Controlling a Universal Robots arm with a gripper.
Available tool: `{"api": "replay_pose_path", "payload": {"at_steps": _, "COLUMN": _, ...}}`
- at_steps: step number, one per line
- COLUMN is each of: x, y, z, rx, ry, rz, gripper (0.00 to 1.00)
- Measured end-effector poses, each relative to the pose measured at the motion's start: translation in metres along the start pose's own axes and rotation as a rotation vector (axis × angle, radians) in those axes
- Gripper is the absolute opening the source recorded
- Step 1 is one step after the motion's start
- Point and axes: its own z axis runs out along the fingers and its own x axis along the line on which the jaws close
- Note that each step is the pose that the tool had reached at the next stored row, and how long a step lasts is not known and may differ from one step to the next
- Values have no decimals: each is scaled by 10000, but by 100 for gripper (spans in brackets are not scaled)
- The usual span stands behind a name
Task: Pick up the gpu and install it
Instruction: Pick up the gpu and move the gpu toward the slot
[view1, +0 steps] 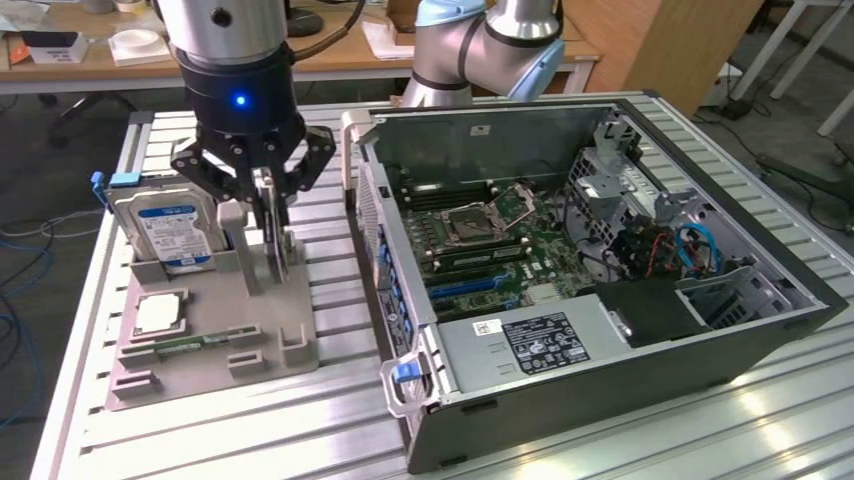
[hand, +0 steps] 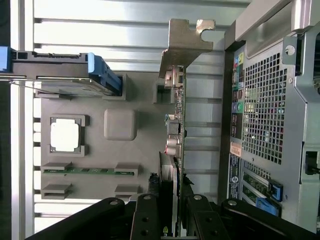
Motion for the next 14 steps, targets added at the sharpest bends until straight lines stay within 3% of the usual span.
{"api": "replay_pose_path", "payload": {"at_steps": 14, "x": -1, "y": 2, "z": -62, "rx": -1, "ry": -1, "rz": 0, "gripper": 27}}
